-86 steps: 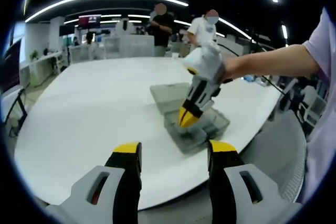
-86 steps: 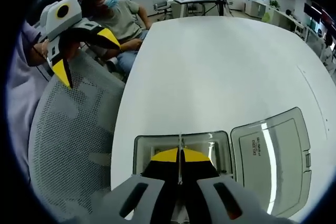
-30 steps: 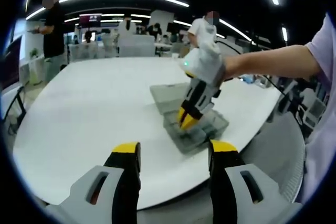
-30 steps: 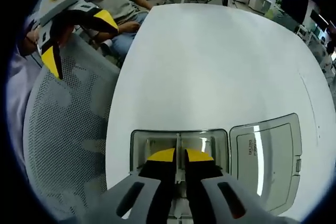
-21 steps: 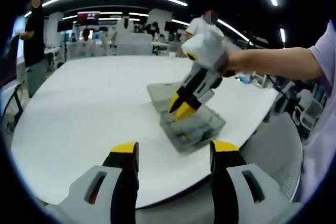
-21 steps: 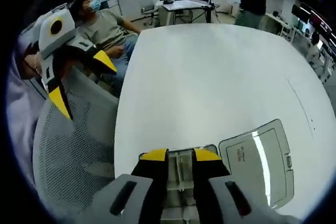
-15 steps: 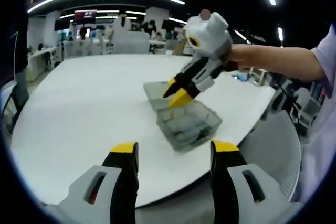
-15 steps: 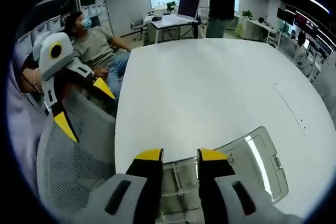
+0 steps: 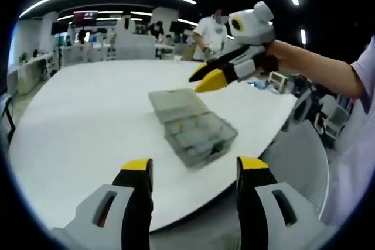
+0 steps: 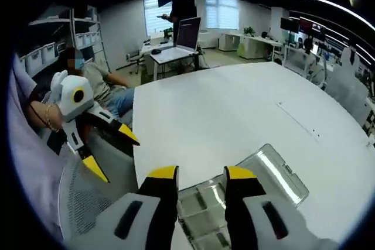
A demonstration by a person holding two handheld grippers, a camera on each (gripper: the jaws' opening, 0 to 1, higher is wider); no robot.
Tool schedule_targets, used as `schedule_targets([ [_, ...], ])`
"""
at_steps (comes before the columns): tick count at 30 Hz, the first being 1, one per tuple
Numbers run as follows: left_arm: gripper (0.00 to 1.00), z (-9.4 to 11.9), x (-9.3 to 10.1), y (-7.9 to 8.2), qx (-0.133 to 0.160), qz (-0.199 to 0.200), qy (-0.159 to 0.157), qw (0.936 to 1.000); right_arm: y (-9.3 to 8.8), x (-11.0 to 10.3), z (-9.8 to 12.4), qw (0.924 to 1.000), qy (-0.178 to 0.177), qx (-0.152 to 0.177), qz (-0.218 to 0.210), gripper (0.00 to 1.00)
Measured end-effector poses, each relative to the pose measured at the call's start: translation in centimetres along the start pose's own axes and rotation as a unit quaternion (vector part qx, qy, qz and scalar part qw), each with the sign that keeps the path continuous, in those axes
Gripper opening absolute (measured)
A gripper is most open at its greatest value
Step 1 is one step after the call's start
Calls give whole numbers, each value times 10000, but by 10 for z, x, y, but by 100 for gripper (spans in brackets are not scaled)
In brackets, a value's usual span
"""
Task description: Insert the divider into the dual guide fixture by aligning both edges with the guide slots and pushing it downward to the bottom, including one-sided entry, uneven engagement, binding, and posture correction.
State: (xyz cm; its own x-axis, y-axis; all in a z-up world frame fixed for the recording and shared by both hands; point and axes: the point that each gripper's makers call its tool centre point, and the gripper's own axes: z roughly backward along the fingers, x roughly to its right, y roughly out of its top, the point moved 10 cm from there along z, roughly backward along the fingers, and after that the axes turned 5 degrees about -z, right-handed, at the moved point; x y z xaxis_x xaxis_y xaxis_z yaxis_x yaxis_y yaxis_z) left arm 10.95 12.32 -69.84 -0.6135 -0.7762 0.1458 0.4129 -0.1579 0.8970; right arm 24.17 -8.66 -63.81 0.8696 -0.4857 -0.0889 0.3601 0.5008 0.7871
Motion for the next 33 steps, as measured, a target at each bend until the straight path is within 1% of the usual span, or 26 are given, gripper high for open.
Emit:
schedule_targets([
  [3, 56, 1, -1, 1, 58, 60, -24, 10000, -4, -3, 17, 9991, -261, 280, -192, 28],
  [4, 57, 1, -1, 1, 72, 81, -34, 9999, -5, -6, 21, 9987, -326, 328, -220, 28],
  [6, 57, 1, -1, 1, 99, 105, -80, 9999, -12, -9, 30, 9981, -464, 376, -162, 27],
  [8, 58, 1, -1, 1, 111, 109, -101, 9998, -20, -10, 37, 9970, -689, 344, -98, 25],
  [9, 58, 1, 0, 1, 116, 103, -111, 9998, -23, -11, 40, 9966, -739, 335, -120, 25],
  [11, 58, 0, 0, 1, 132, 84, -128, 9998, -32, -13, 47, 9950, -801, 458, -385, 26],
  [12, 58, 0, 0, 1, 140, 82, -137, 9998, -36, -14, 51, 9933, -847, 573, -547, 26],
  [14, 59, 0, 0, 1, 151, 79, -150, 9997, -46, -19, 57, 9911, -901, 694, -698, 26],
  [17, 59, 1, 1, 1, 175, 72, -153, 9997, -61, -23, 64, 9877, -1057, 736, -886, 27],
  [21, 59, 1, 1, 2, 216, 81, -142, 9996, -85, -28, 71, 9805, -1278, 783, -1269, 27],
  [26, 60, 2, 1, 2, 283, 102, -189, 9994, -114, -30, 76, 9726, -1634, 622, -1533, 26],
  [29, 61, 2, 1, 2, 298, 94, -228, 9993, -128, -30, 79, 9627, -1855, 655, -1857, 26],
  [31, 61, 2, 1, 3, 311, 101, -252, 9991, -138, -29, 80, 9555, -2072, 578, -2017, 26],
  [33, 61, 2, 2, 3, 323, 124, -287, 9990, -147, -29, 81, 9489, -2209, 542, -2188, 25],
])
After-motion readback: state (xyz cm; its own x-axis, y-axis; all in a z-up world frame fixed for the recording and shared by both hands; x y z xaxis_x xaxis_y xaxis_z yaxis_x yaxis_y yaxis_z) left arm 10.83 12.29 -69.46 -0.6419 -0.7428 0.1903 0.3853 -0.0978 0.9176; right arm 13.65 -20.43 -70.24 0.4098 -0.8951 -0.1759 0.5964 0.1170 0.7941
